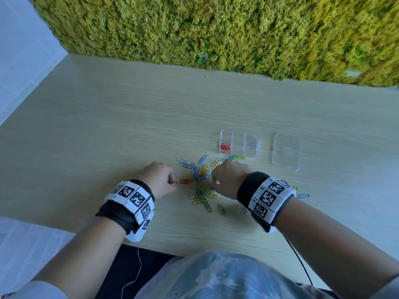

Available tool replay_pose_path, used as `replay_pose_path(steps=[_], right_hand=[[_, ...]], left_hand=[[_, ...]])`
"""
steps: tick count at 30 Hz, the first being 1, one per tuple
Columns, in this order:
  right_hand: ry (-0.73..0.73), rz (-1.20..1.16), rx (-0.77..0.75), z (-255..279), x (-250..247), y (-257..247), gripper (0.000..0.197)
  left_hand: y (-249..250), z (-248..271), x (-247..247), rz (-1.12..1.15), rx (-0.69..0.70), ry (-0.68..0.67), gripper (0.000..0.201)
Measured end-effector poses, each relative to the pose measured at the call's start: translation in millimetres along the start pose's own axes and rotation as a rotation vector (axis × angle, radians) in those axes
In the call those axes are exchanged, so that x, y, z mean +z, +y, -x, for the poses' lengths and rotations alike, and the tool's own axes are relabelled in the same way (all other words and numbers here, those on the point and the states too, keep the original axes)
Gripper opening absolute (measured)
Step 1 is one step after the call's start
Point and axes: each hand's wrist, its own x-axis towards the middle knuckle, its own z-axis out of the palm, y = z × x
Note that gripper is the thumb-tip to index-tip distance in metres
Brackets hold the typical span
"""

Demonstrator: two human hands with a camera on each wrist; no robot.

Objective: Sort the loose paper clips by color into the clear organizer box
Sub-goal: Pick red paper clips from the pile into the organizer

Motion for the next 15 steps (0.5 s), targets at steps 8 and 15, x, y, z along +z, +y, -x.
replay_pose_path(steps=[8, 15], right_hand=[[-0.044, 0.029, -0.031, 0.6, 1.7, -1.0, 0.023], [0.023, -0.422, 0.008, 5.7, 3.3, 16.1, 0.028]], left_hand=[[0.7, 1.1, 1.1, 0.178, -0.115, -0.074, 0.014], [26.9, 5.5, 7.3, 1.506, -0.397, -0.176, 0.025]])
